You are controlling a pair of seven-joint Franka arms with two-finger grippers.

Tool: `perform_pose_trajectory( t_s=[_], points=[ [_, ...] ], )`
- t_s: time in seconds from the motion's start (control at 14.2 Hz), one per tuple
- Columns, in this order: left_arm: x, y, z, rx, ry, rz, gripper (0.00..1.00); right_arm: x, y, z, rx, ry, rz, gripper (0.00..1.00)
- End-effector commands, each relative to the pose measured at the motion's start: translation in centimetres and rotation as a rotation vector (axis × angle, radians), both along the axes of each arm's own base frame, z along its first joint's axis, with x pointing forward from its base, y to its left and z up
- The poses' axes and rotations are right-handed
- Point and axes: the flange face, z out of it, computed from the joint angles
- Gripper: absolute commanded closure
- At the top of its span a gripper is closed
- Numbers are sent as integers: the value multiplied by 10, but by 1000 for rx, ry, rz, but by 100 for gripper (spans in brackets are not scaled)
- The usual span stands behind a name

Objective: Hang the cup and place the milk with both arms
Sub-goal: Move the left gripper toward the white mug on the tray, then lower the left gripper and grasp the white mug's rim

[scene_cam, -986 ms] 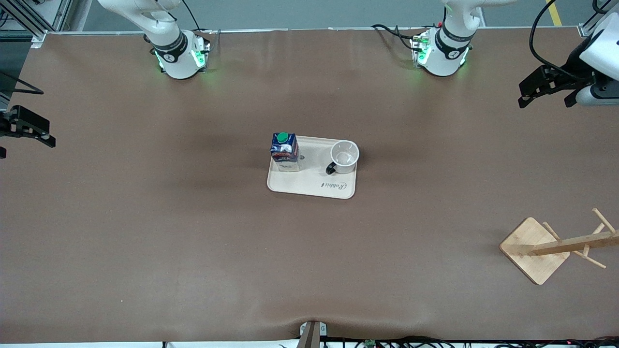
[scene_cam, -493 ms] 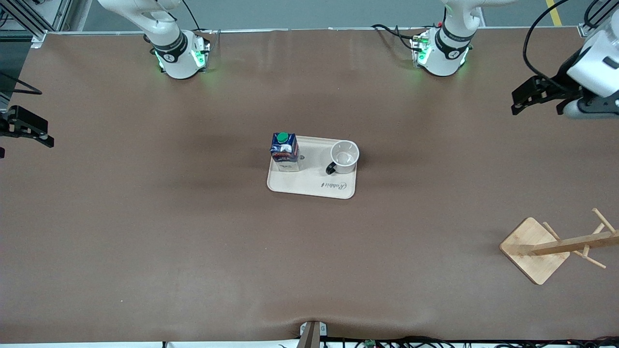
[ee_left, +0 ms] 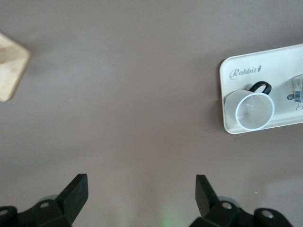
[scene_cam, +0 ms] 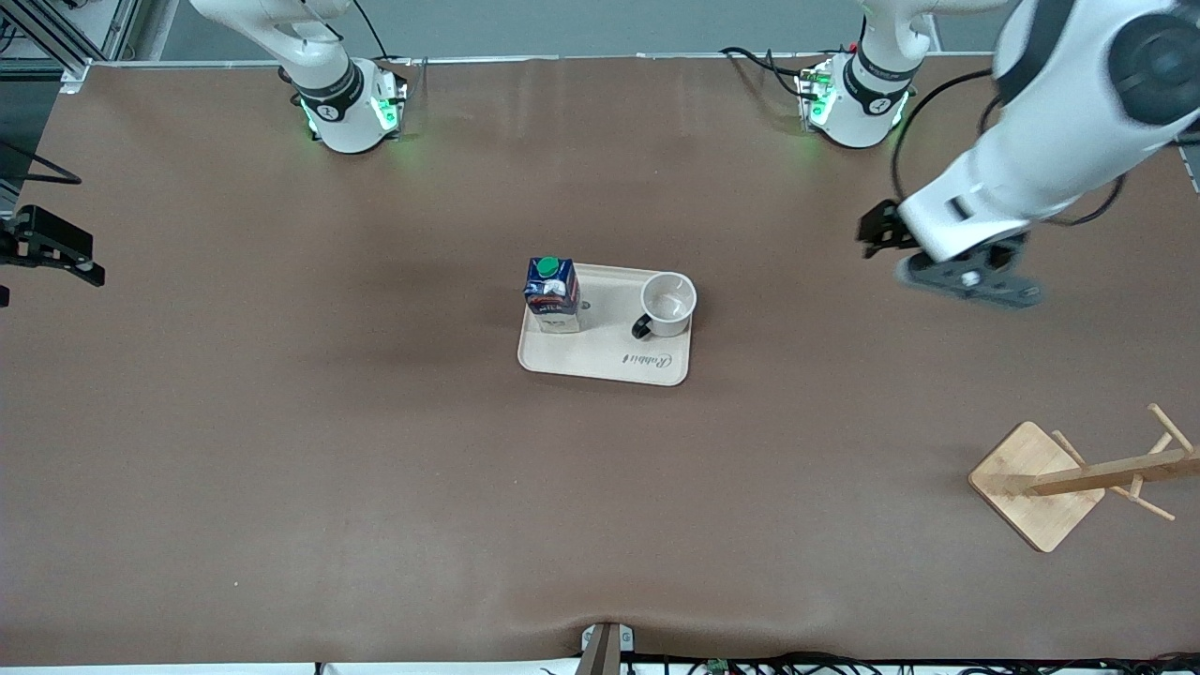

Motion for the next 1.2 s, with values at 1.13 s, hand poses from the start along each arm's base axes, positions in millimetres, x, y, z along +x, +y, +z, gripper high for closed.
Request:
perform_pose_trajectory(
  t_s=[1.13],
  points=[
    [-38, -186, -270, -8, 101, -308, 20, -6, -4, 2, 3, -8, -18, 0]
  ],
)
